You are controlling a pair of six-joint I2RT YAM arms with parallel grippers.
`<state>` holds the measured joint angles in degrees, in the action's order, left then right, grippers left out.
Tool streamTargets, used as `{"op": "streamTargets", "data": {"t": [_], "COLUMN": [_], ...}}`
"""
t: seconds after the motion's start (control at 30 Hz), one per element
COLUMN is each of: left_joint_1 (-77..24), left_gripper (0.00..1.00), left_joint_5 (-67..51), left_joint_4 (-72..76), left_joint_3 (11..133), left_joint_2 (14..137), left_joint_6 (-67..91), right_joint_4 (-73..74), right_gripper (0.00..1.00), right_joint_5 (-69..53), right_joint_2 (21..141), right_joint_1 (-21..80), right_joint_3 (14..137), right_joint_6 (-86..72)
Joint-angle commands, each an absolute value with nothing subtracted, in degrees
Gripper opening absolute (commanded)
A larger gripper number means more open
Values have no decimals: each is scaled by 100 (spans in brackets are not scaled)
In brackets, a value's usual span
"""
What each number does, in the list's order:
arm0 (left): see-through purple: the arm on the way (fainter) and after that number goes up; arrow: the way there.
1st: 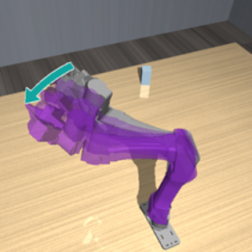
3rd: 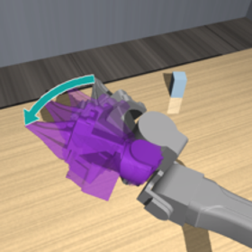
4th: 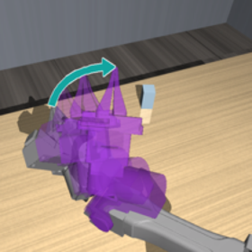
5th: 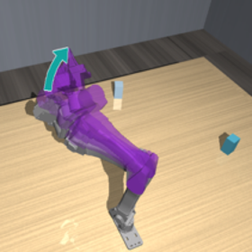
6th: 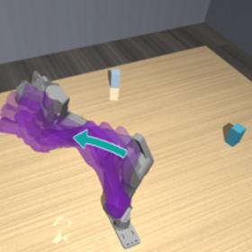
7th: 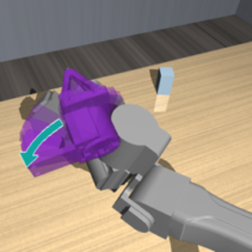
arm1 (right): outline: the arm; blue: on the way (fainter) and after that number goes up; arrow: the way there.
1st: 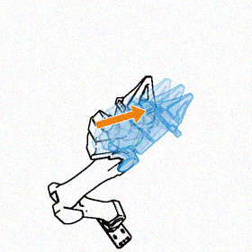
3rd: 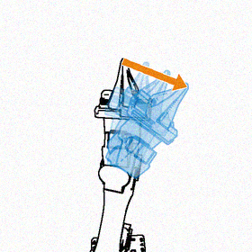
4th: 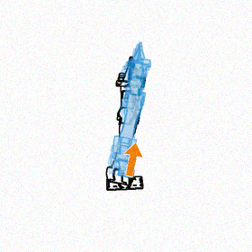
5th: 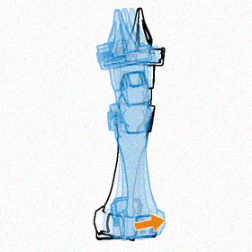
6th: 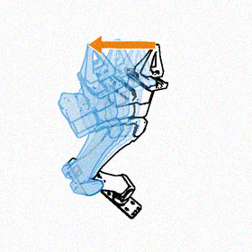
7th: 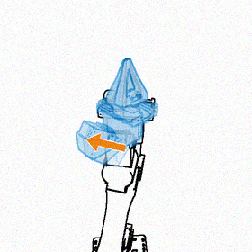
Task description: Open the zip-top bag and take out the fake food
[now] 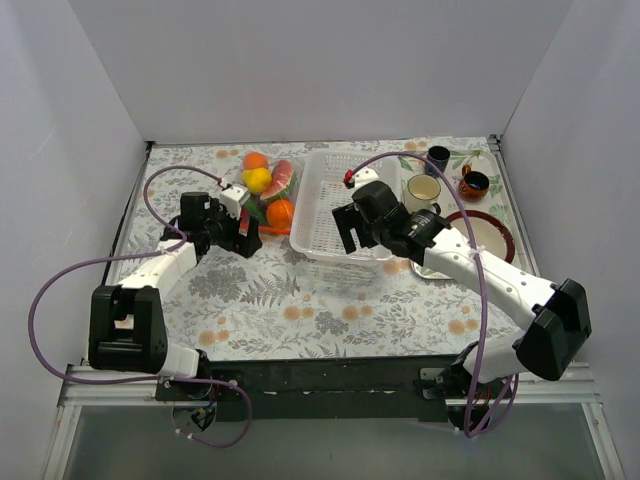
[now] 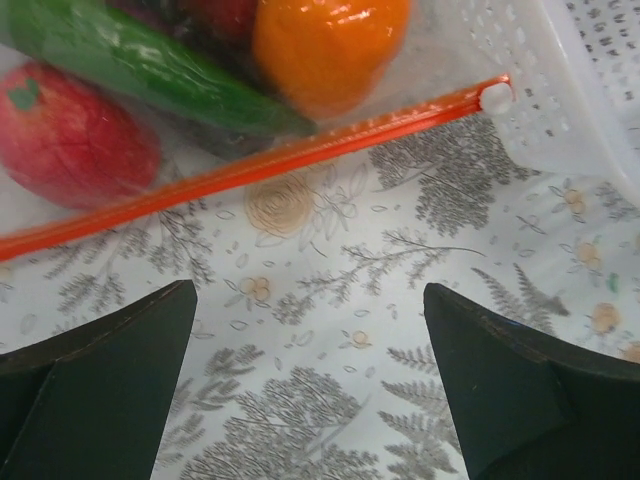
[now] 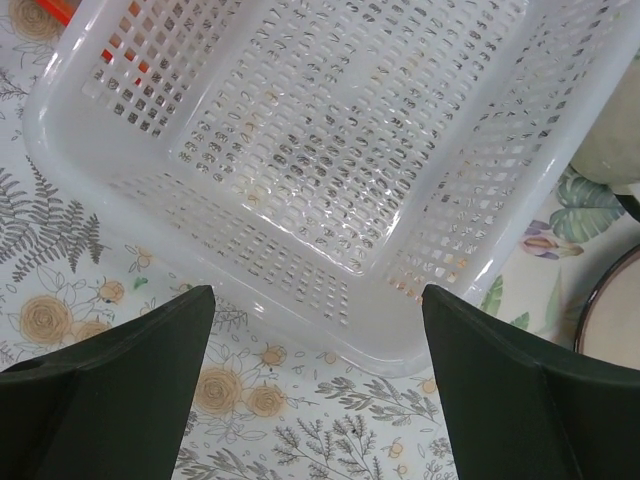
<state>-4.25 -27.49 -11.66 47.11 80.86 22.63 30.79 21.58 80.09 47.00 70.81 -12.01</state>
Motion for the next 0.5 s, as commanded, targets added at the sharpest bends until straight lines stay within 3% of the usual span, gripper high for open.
{"op": "streamTargets", "data": {"t": [0.0,0.47], "left_joint_1": [-483,-817], "left_gripper": [98,98], "left_joint_5": [-2242,-1731], "left_joint_4": [296,1380], "left_joint_3": [4132,3603], "left_joint_2": [7515,8033], "left_joint_6": [1408,-139], "right_joint_4": [2751,2707], "right_gripper": [93,92], "right_joint_5": [1864,1758], "right_joint_2": [8095,8350], "right_joint_1": [4746,4790], "right_joint_3": [7409,7620], "right_joint_6": [-1388,-1582]}}
